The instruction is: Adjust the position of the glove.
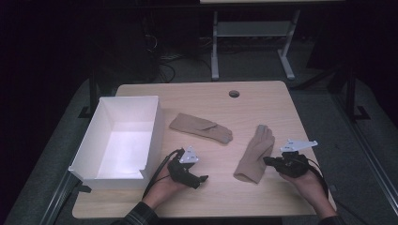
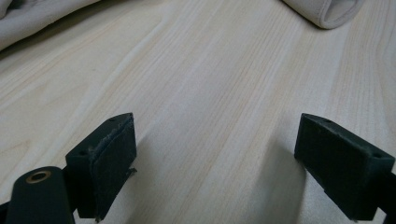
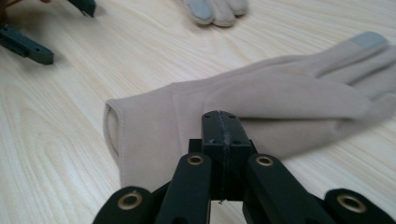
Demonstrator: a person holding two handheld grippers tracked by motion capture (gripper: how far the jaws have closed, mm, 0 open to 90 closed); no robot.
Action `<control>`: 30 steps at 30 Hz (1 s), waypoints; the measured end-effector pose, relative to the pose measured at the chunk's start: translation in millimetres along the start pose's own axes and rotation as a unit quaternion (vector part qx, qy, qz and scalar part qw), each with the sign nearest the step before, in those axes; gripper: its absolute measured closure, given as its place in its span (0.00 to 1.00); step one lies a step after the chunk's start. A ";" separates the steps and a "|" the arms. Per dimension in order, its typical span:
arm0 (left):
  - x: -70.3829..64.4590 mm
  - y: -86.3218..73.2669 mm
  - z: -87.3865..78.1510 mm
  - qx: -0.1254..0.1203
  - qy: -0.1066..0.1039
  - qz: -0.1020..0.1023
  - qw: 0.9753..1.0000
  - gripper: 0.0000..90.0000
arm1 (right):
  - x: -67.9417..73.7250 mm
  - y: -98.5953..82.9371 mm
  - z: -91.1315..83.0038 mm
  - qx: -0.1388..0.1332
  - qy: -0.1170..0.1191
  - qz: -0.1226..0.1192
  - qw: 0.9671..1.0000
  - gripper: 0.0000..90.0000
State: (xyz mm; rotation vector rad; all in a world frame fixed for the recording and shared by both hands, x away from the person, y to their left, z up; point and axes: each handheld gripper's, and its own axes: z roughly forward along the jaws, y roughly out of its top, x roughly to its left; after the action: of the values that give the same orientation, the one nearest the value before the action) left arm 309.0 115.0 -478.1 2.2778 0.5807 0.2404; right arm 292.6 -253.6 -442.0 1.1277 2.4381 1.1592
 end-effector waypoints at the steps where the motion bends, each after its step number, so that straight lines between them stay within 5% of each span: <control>1: 0.0 0.0 0.0 0.000 0.000 0.000 1.000 0.13 | 0.9 1.3 2.2 0.001 0.001 -0.005 1.000 1.00; 19: -0.3 -0.1 0.1 0.000 0.000 -0.002 1.000 0.13 | 25.6 15.5 26.5 0.018 0.035 -0.035 0.999 1.00; 30: -0.7 -0.2 0.2 0.000 0.001 -0.006 1.000 0.13 | 37.8 12.8 53.7 0.072 0.040 -0.067 0.994 1.00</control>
State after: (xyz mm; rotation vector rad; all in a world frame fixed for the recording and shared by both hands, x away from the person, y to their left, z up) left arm 308.4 114.7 -478.4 2.2732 0.5954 0.2380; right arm 299.6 -190.7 -463.6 0.9533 2.6503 1.0203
